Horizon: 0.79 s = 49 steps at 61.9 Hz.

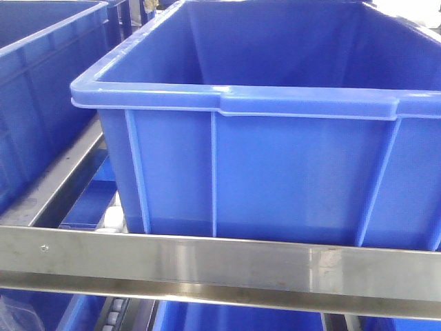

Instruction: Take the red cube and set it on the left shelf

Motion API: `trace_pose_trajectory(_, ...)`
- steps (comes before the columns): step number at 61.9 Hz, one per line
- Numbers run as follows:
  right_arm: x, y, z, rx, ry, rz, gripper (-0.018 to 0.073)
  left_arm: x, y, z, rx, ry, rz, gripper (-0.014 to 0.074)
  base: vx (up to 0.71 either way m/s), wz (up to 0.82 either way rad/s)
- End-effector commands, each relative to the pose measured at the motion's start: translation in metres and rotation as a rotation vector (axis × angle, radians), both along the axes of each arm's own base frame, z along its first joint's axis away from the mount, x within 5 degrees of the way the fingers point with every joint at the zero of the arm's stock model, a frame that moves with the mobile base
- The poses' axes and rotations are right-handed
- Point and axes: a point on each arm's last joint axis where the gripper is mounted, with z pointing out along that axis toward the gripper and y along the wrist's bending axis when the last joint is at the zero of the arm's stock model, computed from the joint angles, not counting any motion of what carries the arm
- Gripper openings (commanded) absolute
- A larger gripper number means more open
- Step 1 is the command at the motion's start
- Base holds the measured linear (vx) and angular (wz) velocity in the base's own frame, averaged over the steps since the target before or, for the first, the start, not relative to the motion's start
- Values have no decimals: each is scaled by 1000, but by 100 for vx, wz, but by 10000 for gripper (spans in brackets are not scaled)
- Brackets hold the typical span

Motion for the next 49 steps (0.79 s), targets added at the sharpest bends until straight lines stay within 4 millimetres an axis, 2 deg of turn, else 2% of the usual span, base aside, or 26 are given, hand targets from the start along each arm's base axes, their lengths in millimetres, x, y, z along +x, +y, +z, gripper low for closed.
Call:
trace_pose_trajectory(1, -2, -1, 3, -6, -105, -16, 57, 0, 0, 1, -5, -69, -6, 106, 0, 0)
trace_pose_trajectory(17, -21, 0, -53, 3, -146, -21, 57, 0, 0, 1, -5, -69, -6, 106, 0, 0)
trace_pose_trajectory(28, -29, 1, -81, 20, -183, -20, 57, 0, 0, 1, -5, -69, -6, 106, 0, 0)
trace_pose_trajectory(49, -29, 1, -83, 42, -157, -17, 57, 0, 0, 1, -5, -69, -6, 106, 0, 0)
